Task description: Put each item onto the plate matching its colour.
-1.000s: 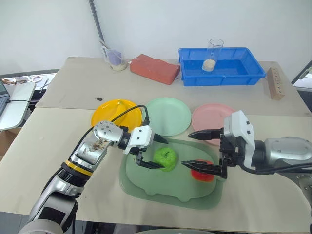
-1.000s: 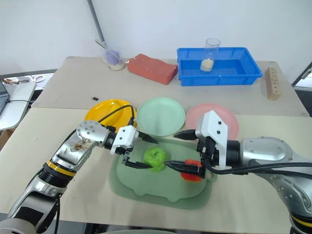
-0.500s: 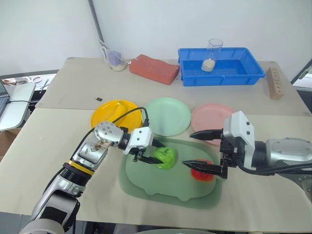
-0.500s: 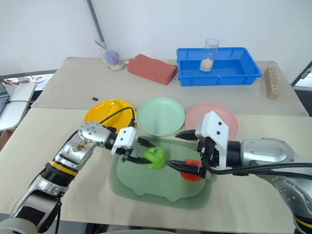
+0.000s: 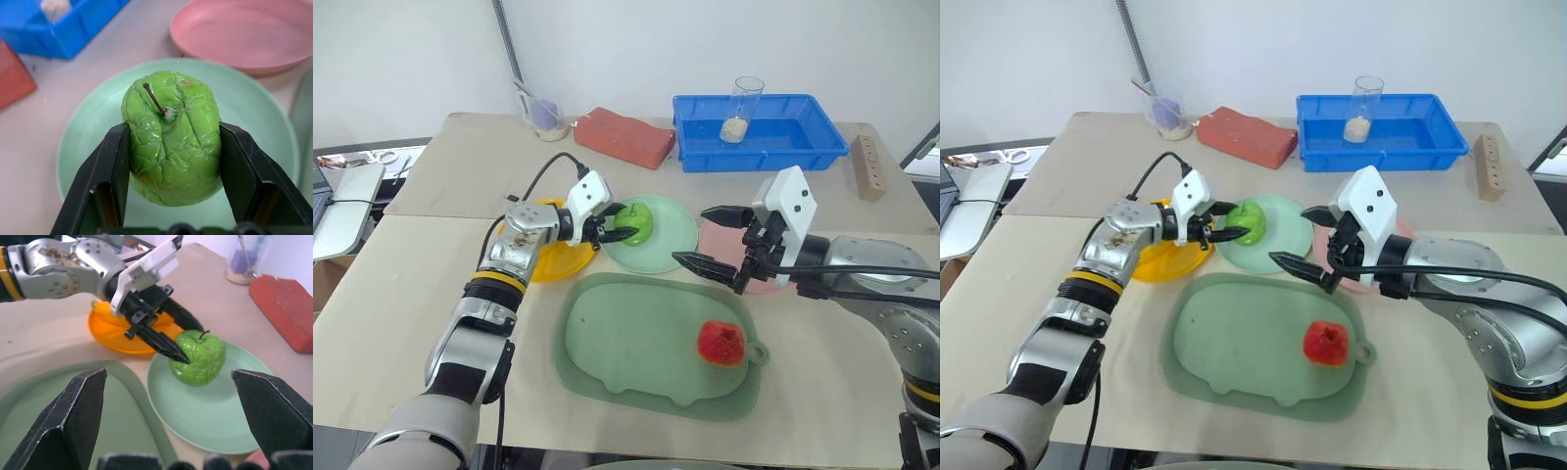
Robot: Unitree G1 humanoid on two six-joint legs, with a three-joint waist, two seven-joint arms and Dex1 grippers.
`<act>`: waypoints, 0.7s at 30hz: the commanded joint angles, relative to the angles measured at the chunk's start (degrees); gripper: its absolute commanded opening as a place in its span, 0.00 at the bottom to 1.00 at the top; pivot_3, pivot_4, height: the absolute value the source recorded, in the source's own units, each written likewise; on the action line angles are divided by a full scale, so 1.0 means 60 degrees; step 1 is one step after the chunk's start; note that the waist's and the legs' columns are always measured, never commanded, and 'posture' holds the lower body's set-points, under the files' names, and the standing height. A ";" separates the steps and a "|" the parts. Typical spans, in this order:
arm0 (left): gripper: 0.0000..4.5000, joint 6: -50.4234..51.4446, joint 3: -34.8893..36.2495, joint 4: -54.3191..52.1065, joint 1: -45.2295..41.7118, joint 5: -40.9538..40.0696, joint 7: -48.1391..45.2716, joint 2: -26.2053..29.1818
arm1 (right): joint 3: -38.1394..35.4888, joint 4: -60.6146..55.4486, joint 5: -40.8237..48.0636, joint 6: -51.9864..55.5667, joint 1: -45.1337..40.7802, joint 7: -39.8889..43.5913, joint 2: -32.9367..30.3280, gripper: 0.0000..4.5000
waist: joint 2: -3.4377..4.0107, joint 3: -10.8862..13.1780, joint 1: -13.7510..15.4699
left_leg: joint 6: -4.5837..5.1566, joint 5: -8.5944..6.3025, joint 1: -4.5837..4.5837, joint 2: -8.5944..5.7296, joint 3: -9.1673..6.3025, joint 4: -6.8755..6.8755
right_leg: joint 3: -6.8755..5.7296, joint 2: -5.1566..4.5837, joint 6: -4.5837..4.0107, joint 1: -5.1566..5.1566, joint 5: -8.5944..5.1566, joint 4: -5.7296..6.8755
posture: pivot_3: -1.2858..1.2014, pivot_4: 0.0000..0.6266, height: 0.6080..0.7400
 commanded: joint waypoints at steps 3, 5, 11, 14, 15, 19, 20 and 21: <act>0.98 -0.0724 0.0360 0.0307 -0.0532 -0.0048 -0.0093 -0.0083 | -0.0219 -0.0077 -0.0374 -0.0114 -0.0059 -0.0029 -0.0028 1.00 | 0.0003 -0.0002 -0.0002 | 0.0000 0.0000 0.0002 0.0000 0.0001 0.0001 | 0.0001 0.0000 0.0008 0.0002 -0.0001 0.0001 | 0.52 0.24 1.00; 0.98 -0.0645 0.0456 0.0087 -0.0518 -0.0179 -0.0367 0.0021 | -0.0336 -0.0091 -0.0398 -0.0097 0.0092 0.0087 -0.0137 1.00 | 0.0006 -0.0004 -0.0002 | 0.0000 0.0000 0.0004 0.0000 0.0001 -0.0002 | 0.0001 0.0000 0.0006 0.0002 -0.0001 0.0002 | 0.52 0.24 1.00; 0.98 -0.0142 0.0668 -0.1920 -0.0003 -0.0761 -0.1867 0.1099 | -0.1176 -0.0361 -0.0090 -0.0310 0.1408 0.1816 -0.1412 1.00 | 0.0016 -0.0009 -0.0008 | -0.0001 0.0001 0.0005 0.0000 0.0002 -0.0005 | 0.0001 0.0000 0.0004 0.0005 0.0001 0.0001 | 0.52 0.24 1.00; 0.98 0.0439 0.0621 -0.3982 0.0878 -0.1542 -0.3175 0.1849 | -0.1786 -0.0752 0.0485 -0.0143 0.2347 0.2860 -0.2050 1.00 | 0.0030 -0.0017 -0.0015 | -0.0001 0.0001 0.0014 0.0002 0.0002 -0.0007 | 0.0001 0.0000 0.0002 0.0017 0.0001 -0.0001 | 0.52 0.24 1.00; 0.98 0.0697 0.0593 -0.4783 0.1252 -0.1858 -0.3538 0.2091 | -0.1939 -0.0860 0.0574 -0.0126 0.2666 0.3139 -0.2240 1.00 | 0.0039 -0.0023 -0.0019 | -0.0001 0.0001 0.0012 0.0003 0.0002 -0.0010 | 0.0001 0.0000 0.0002 0.0017 0.0002 -0.0002 | 0.52 0.24 1.00; 0.98 0.1508 0.0418 -0.7873 0.2818 -0.2867 -0.4450 0.2997 | -0.2078 -0.1102 0.0314 -0.0373 0.3813 0.3777 -0.2748 1.00 | 0.0031 -0.0019 -0.0043 | -0.0002 0.0002 0.0032 0.0014 0.0002 -0.0001 | -0.0002 0.0002 0.0001 0.0034 0.0002 0.0006 | 0.52 0.24 1.00; 0.98 0.1645 0.0388 -0.8463 0.3130 -0.3056 -0.4578 0.3173 | -0.2001 -0.1118 0.0139 -0.0488 0.4009 0.3852 -0.2804 1.00 | 0.0024 -0.0015 -0.0045 | -0.0002 0.0002 0.0031 0.0014 0.0001 0.0003 | -0.0002 0.0002 0.0002 0.0032 0.0001 0.0006 | 0.52 0.24 1.00; 0.98 0.1765 0.0373 -0.8904 0.3357 -0.3204 -0.4642 0.3301 | -0.1922 -0.1123 -0.0024 -0.0602 0.4168 0.3905 -0.2836 1.00 | 0.0012 -0.0007 -0.0043 | -0.0003 0.0002 0.0029 0.0013 0.0001 0.0009 | 0.0000 0.0002 0.0006 0.0031 -0.0001 0.0005 | 0.52 0.24 1.00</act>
